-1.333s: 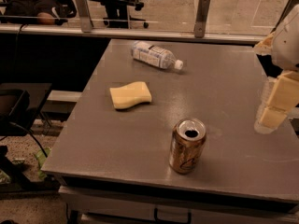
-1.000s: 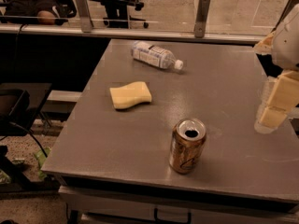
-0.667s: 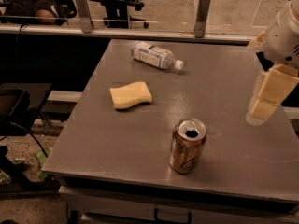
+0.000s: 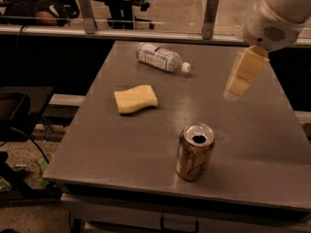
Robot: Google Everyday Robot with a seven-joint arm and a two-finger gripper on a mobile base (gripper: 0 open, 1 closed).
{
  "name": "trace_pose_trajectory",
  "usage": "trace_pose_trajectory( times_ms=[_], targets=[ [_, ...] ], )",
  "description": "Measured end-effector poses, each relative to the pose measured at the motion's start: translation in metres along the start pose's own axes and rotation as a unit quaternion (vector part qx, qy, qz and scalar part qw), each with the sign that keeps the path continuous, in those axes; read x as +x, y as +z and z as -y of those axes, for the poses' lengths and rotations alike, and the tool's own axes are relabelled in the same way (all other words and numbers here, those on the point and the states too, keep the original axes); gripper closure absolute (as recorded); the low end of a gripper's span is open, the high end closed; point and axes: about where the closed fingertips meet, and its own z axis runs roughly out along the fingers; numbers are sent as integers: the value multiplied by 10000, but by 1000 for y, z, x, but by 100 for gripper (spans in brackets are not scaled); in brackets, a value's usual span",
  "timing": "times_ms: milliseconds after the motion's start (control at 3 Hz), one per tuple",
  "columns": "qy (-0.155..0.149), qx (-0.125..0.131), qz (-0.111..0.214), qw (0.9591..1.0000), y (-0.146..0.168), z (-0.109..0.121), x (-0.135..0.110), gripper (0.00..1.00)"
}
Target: Pick blue plastic bottle
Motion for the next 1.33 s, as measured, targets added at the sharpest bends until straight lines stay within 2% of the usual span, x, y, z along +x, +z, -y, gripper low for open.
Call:
trace_pose_trajectory(
  times_ms=[667, 1333],
  targets=[
    [501, 36, 146, 9986, 57, 64, -38, 0],
    [1071, -53, 65, 9942, 120, 116, -65, 0]
  ],
)
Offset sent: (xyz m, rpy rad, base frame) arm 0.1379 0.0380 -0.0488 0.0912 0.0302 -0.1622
